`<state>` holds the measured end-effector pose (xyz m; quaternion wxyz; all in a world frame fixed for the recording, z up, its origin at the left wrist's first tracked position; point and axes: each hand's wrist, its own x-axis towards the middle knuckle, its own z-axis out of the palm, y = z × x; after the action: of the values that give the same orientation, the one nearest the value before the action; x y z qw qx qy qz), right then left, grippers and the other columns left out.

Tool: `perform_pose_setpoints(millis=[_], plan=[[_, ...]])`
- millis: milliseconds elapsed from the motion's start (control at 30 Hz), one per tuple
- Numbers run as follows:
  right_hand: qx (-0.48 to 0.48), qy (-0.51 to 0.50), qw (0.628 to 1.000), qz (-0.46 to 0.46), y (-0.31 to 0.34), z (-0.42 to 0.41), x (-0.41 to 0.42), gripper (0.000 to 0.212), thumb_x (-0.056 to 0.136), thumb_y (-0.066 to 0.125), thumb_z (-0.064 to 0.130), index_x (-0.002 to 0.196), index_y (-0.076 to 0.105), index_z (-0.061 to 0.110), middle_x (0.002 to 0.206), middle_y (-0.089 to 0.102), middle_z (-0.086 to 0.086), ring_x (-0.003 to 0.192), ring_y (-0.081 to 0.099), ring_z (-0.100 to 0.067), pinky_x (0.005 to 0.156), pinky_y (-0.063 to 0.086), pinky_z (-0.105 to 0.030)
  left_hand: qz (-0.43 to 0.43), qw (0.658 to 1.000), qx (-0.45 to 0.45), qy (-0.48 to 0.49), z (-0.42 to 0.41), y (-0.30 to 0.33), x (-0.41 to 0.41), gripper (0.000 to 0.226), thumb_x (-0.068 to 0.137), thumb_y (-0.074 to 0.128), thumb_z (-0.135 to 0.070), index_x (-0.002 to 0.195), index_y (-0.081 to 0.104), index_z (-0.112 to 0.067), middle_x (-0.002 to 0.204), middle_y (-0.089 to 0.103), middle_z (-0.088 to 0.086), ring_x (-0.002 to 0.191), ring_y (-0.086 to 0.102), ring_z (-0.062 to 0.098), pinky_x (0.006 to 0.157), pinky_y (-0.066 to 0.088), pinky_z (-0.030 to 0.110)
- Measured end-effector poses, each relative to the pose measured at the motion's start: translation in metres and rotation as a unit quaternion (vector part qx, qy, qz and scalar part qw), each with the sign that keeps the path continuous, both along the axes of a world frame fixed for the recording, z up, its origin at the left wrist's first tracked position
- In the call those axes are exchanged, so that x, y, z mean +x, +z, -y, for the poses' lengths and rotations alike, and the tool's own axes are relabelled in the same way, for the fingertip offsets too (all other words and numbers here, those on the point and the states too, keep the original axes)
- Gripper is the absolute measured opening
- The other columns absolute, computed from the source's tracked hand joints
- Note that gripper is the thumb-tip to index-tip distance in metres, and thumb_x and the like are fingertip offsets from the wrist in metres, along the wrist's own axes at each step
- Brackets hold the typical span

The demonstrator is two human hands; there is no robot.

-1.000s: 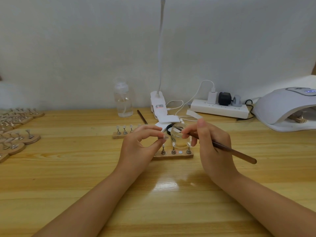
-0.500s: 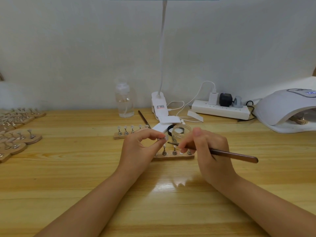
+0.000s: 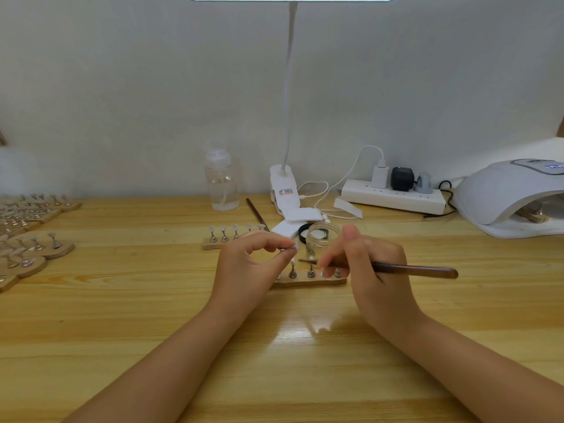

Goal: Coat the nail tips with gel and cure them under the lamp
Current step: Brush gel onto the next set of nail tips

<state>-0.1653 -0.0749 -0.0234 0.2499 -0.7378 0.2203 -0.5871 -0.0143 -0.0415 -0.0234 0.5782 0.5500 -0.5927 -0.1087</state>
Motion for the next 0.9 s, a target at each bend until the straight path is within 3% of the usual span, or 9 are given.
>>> perform_pose_setpoints(millis=[100,233,367,533,700,900], plan=[[-0.018,-0.022,0.999,-0.019,0.0022,-0.0006,0.0013,0.040,0.092,0.033,0.031,0.072,0.065,0.019,0.063,0.060,0.015,0.059,0.057,0.007,0.057,0.039,-0.005,-0.004,1.000,0.010,0.005,-0.0006,0.0005,0.0001,0.025,0.069,0.076,-0.009,0.068,0.067,-0.033,0.070,0.067,-0.015,0.074,0.059,0.005,0.077,0.047,0.020],[0.027,0.015,1.000,0.005,0.0000,-0.0007,0.0008,0.045,0.090,0.033,0.039,0.063,0.064,0.021,0.055,0.062,0.005,0.053,0.058,-0.001,0.056,0.041,-0.011,-0.010,1.000,0.021,0.011,-0.0023,0.0018,-0.0012,0.024,0.070,0.075,-0.009,0.068,0.067,-0.032,0.067,0.066,-0.021,0.072,0.058,0.001,0.078,0.049,0.024],[0.007,-0.003,1.000,-0.010,0.0015,-0.0008,0.0016,0.042,0.091,0.034,0.034,0.072,0.067,0.016,0.064,0.063,0.009,0.058,0.057,0.006,0.056,0.039,-0.005,-0.016,0.999,0.028,0.012,-0.0029,0.0024,-0.0016,0.024,0.070,0.075,-0.010,0.069,0.067,-0.032,0.067,0.066,-0.022,0.071,0.059,-0.001,0.078,0.051,0.027],[0.039,0.025,0.999,0.017,0.0006,-0.0023,0.0017,0.043,0.089,0.034,0.039,0.065,0.065,0.022,0.056,0.063,0.002,0.053,0.059,-0.003,0.056,0.041,-0.011,-0.031,0.999,0.035,0.008,-0.0022,0.0014,-0.0018,0.023,0.072,0.074,-0.009,0.070,0.068,-0.031,0.070,0.067,-0.020,0.072,0.061,0.000,0.075,0.054,0.038],[-0.004,-0.016,1.000,0.006,0.0041,-0.0020,-0.0001,0.034,0.091,0.030,0.031,0.076,0.061,0.028,0.071,0.063,0.011,0.068,0.058,0.005,0.062,0.041,-0.007,-0.017,1.000,0.011,0.001,-0.0016,0.0013,-0.0016,0.027,0.075,0.071,-0.007,0.072,0.067,-0.033,0.069,0.066,-0.018,0.076,0.060,-0.008,0.065,0.045,0.006],[-0.011,-0.017,1.000,-0.008,0.0026,-0.0009,-0.0001,0.037,0.091,0.031,0.029,0.075,0.063,0.021,0.071,0.063,0.009,0.070,0.057,0.005,0.062,0.040,-0.006,0.018,1.000,0.007,-0.020,0.0013,-0.0005,-0.0004,0.022,0.077,0.068,-0.006,0.081,0.068,-0.027,0.082,0.065,-0.010,0.082,0.058,-0.005,0.077,0.038,0.003]])
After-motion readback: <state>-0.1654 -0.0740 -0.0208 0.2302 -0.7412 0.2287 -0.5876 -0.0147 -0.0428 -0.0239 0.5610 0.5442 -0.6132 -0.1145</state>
